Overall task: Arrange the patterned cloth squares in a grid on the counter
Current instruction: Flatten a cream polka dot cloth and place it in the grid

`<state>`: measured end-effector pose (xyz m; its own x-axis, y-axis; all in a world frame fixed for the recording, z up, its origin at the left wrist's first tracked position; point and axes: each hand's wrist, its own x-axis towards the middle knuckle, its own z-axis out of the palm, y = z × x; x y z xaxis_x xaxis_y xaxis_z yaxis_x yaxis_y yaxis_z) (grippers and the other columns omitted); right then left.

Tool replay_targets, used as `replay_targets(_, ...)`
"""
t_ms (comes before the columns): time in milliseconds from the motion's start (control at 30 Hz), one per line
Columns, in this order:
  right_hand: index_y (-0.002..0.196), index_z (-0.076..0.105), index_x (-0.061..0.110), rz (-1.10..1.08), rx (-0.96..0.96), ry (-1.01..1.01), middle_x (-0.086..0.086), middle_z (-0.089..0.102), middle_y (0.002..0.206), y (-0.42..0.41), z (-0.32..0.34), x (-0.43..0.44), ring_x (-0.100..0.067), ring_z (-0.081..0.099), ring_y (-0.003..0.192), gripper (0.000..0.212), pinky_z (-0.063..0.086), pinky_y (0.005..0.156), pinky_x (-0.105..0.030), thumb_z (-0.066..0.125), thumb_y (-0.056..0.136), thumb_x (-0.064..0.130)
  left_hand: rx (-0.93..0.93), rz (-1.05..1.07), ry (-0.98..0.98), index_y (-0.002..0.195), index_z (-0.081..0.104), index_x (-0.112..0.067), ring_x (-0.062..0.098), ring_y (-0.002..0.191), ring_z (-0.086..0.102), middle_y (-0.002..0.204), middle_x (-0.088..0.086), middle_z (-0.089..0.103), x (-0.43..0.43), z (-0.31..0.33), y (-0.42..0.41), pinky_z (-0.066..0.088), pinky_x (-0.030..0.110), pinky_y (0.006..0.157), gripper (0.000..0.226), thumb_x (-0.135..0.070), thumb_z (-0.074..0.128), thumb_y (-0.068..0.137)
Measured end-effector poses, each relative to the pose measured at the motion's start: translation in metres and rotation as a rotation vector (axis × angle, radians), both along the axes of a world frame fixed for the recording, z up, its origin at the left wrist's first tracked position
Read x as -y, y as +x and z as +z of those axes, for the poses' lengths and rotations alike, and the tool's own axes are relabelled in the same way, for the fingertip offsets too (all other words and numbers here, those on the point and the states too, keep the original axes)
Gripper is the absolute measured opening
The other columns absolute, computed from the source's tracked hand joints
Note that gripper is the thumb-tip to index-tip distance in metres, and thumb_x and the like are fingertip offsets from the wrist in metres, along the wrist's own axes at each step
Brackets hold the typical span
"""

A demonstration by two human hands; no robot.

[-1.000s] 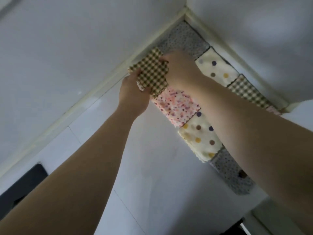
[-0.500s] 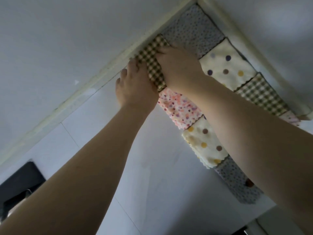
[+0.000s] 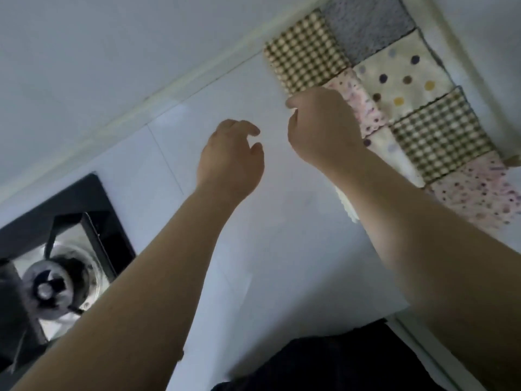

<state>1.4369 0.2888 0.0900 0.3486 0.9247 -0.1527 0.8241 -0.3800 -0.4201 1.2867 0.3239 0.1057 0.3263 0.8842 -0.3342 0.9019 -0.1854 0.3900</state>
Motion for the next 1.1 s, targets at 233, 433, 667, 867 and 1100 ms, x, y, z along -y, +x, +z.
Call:
replay_targets(233,0.071,0.056,0.013,0.241,-0.040,-0.010,-0.005,0.052,0.063,-0.100,0.009,0.064,-0.031,0.053,0.060,0.025,0.031,0.050,-0.027,0.050,0.094,0.018,0.065,0.309,-0.084,0.115,0.068,-0.032,0.007,0.093,0.062,0.110,-0.018,0.064,0.101,0.029,-0.123,0.053,0.029,0.085,0.021,-0.028,0.057,0.098)
replay_targets(433,0.061,0.050,0.013,0.548,-0.132,-0.100,-0.007,0.053,0.061,-0.221,0.033,0.102,-0.032,0.055,0.058,0.026,0.028,0.049,-0.026,0.048,0.087,0.012,0.118,0.600,-0.044,0.108,0.071,-0.030,0.000,0.062,0.060,0.077,-0.022,0.060,0.184,0.055,-0.239,0.050,0.019,0.054,0.017,-0.026,0.059,0.097)
replay_targets(667,0.067,0.050,0.013,0.782,-0.078,0.051,-0.007,0.051,0.067,-0.399,0.076,0.196,-0.032,0.050,0.062,0.027,0.029,0.051,-0.027,0.044,0.092,0.021,0.158,0.731,0.127,0.100,0.073,-0.031,-0.014,0.072,0.055,0.076,-0.024,0.063,0.314,0.089,-0.398,0.039,0.001,0.063,0.013,-0.024,0.062,0.096)
replay_targets(867,0.061,0.042,0.013,0.856,-0.090,0.100,-0.006,0.040,0.058,-0.544,0.108,0.296,-0.025,0.034,0.053,0.031,0.020,0.047,-0.026,0.044,0.091,0.017,0.119,0.909,0.179,0.098,0.071,-0.031,0.000,0.072,0.059,0.093,-0.018,0.068,0.445,0.112,-0.545,0.042,0.011,0.062,0.015,-0.027,0.056,0.098)
replay_targets(1100,0.068,0.052,0.013,1.084,-0.024,0.155,-0.009,0.054,0.066,-0.692,0.140,0.364,-0.027,0.049,0.053,0.026,0.038,0.047,-0.029,0.049,0.094,0.014,0.131,1.157,0.292,0.093,0.071,-0.028,0.004,0.063,0.059,0.087,-0.016,0.068,0.529,0.136,-0.668,0.041,0.017,0.055,0.016,-0.024,0.056,0.098)
